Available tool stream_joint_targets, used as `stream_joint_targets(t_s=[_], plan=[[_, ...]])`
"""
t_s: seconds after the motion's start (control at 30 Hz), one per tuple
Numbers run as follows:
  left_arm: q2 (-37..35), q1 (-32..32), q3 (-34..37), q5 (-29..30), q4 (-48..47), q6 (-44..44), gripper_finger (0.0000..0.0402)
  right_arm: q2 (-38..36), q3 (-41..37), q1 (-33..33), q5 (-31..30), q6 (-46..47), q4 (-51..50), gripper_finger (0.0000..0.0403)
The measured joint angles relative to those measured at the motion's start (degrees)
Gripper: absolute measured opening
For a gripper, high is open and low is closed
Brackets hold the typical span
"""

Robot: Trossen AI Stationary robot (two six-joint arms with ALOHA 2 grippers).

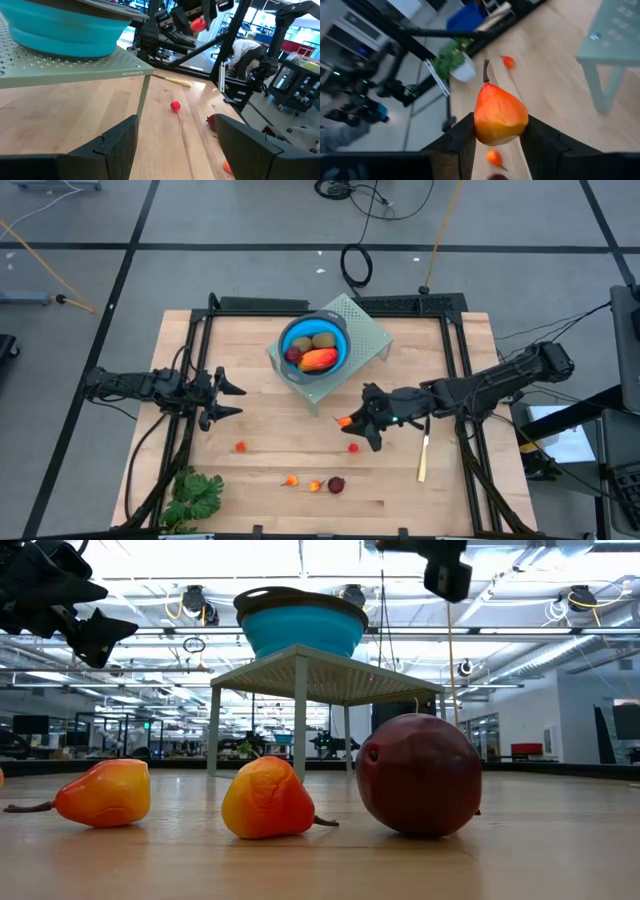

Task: Pick & Place Fruit
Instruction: Put the red yellow peach into the blue strainer bowl on the shelf

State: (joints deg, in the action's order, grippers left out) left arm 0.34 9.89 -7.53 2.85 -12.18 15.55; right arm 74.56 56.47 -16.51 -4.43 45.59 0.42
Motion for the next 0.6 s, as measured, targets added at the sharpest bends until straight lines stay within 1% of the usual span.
stream_joint_targets(t_s=[0.2, 0.53, 0.6], plan=[[0.00, 0.00, 0.00, 0.00, 0.02, -0.08, 0.0267, -0.02, 0.00, 0.00, 0.03, 0.17, 5.15, 0.0130], [0.02, 0.00, 0.00, 0.02, 0.02, -0.13, 0.0267, -0.01, 0.00, 0.44, 0.00, 0.16, 4.97, 0.0130], [0.02, 0.02, 0.00, 0.02, 0.02, -0.13, 0.0267, -0.02, 0.00, 0.44, 0.00, -1.76, 5.03, 0.0130]])
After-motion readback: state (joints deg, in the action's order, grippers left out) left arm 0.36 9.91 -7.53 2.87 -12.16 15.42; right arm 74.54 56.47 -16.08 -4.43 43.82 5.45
